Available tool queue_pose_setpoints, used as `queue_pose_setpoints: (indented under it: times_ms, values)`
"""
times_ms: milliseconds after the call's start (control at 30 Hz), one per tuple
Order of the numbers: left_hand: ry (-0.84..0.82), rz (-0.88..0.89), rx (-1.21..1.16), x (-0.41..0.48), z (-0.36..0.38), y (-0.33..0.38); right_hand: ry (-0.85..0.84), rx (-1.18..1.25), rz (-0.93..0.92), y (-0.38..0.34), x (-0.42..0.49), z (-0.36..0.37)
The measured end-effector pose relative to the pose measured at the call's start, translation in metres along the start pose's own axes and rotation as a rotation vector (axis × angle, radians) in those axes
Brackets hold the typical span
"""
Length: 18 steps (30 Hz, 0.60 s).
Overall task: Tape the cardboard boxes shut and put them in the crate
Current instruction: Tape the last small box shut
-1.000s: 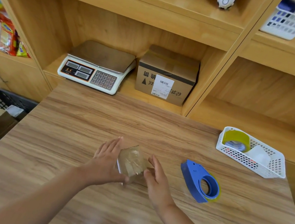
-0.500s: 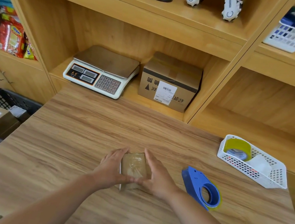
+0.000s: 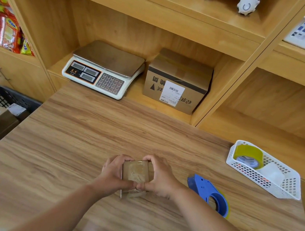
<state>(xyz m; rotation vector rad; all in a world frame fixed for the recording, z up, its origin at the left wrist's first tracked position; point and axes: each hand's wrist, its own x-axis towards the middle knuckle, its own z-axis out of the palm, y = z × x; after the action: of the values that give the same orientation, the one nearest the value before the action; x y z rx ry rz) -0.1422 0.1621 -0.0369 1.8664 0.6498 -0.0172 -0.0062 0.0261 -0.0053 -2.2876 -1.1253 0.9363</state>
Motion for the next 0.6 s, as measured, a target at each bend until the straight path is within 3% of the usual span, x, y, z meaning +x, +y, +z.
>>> queue_pose_setpoints:
  times_ms: [300,600]
  values:
    - [0.066,0.045,-0.045,0.007,0.003,-0.002,0.005,0.012,-0.002,0.003,0.011,-0.001]
    - [0.228,0.086,-0.074,0.021,0.013,-0.003,0.158,0.022,-0.015,0.005,0.006,0.012]
